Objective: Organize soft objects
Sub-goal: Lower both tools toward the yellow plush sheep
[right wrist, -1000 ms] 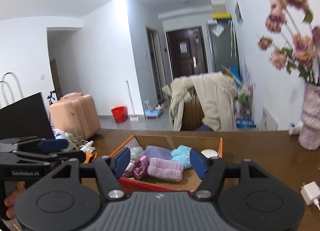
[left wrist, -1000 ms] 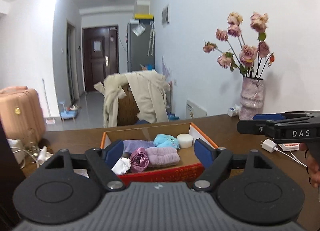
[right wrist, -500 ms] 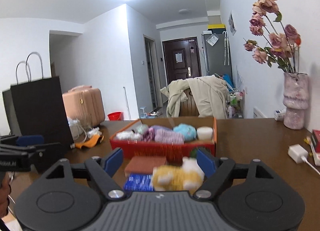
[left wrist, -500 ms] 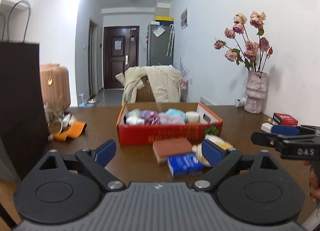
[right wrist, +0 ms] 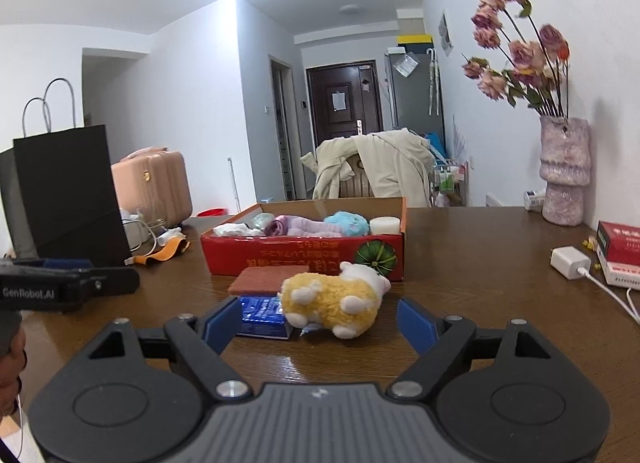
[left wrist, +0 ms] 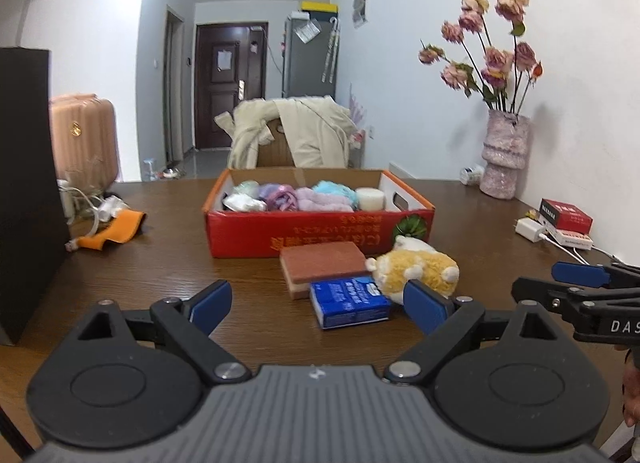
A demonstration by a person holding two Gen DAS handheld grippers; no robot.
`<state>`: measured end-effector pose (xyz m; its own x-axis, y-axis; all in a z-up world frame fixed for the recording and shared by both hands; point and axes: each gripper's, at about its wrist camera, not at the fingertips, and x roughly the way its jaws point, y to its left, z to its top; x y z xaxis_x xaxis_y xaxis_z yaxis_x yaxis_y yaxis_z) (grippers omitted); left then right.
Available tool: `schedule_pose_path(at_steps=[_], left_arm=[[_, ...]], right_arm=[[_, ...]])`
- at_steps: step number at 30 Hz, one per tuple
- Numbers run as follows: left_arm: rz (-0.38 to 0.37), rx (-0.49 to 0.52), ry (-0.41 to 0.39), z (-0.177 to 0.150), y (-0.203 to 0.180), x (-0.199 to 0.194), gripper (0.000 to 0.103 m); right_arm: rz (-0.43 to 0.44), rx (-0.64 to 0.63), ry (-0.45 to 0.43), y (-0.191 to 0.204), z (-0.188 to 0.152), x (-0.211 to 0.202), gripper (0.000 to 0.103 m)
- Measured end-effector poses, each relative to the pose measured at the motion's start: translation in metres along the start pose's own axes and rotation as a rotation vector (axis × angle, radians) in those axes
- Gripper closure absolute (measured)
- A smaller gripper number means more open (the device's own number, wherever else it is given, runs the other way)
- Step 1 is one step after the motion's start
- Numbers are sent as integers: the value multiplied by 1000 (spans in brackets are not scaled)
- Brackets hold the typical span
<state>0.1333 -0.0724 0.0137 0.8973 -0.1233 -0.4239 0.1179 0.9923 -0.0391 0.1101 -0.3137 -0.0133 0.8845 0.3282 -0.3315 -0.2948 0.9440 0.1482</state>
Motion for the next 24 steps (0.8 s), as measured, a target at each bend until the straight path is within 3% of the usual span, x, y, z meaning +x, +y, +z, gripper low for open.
schedule_pose_path(at_steps=[7,17,24], left_arm=[[-104,-25,73,14,-16,57,12],[-261,-105,197,29,-27,146,42],[-337,-214,294,19,-17,181,56]], right_arm=[[13,154,85,-36,2,45,22],[58,325,156,-82,15,122,41],[167,463,212,-101,6,168,43]])
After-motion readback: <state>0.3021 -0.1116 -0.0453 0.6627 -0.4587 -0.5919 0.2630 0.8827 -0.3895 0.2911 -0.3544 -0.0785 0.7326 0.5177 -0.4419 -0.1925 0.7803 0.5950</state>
